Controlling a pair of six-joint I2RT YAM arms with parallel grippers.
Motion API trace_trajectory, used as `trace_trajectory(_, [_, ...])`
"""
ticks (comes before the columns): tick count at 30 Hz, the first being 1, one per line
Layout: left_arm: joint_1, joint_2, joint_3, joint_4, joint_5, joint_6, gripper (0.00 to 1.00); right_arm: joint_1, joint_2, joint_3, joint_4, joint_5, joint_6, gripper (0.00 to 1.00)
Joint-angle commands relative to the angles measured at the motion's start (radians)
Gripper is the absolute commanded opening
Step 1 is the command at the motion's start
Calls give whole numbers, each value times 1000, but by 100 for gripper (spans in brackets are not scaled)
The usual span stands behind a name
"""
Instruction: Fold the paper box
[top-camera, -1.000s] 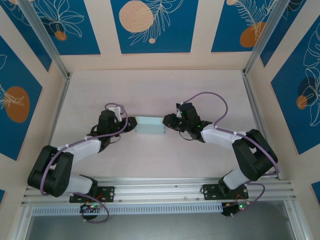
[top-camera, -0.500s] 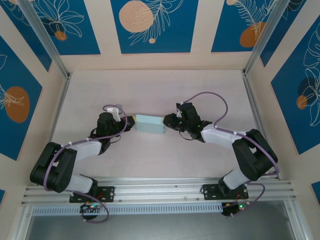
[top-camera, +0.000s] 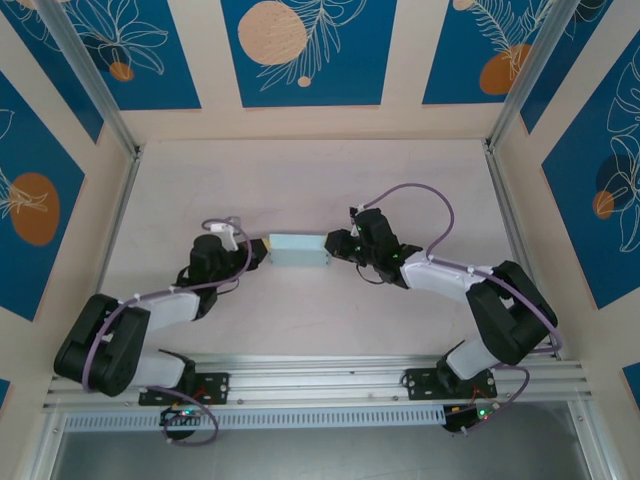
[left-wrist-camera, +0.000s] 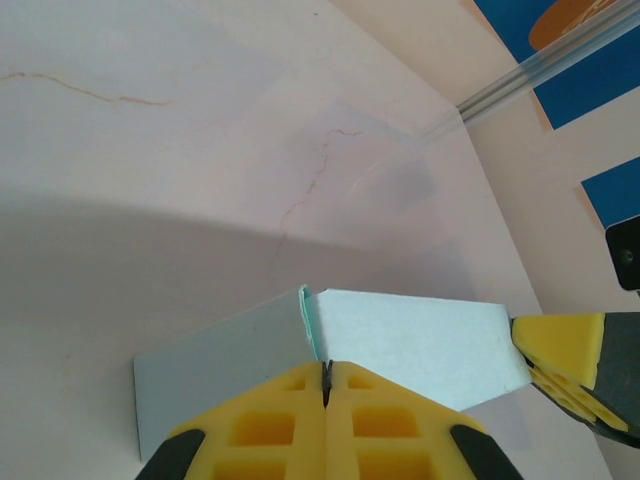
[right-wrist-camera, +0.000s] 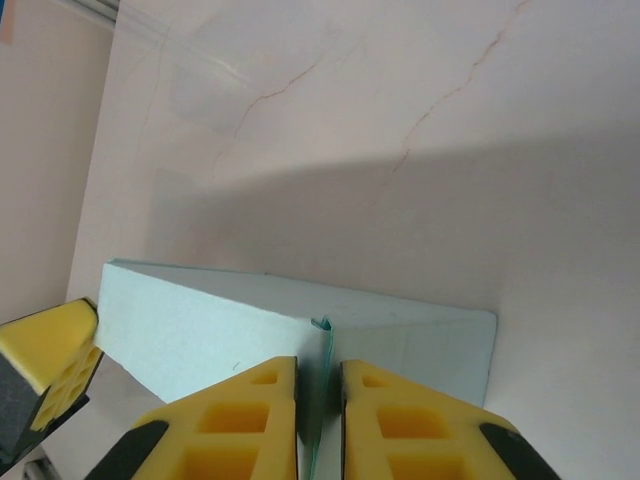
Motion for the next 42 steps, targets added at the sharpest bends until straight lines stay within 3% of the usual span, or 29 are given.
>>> trace_trajectory(1, [-13, -8, -84, -263, -21, -4, 0, 56, 7, -77, -214, 82, -59, 17])
trace_trajectory(11, [-32, -140, -144, -322, -63, -14, 6, 139, -81, -145, -218, 173, -52, 20])
trace_trajectory(16, [-34, -260, -140, -429, -94, -7, 21, 145, -178, -144, -290, 201, -53, 30])
trace_trajectory(23, [-31, -415, -56, -583, -158, 71, 52, 137, -234, -47, -429, 201, -63, 47])
trace_trajectory(30, [-21, -241, 92, -569, -132, 200, 79, 110, -114, 89, -458, 138, -54, 70])
trace_trajectory(36, [-20, -5, 167, -449, -55, 230, 72, 71, 61, 195, -432, 32, -44, 70])
trace_trajectory(42, [-20, 123, 257, -441, -37, 276, 68, 48, 195, 268, -398, -43, -51, 61])
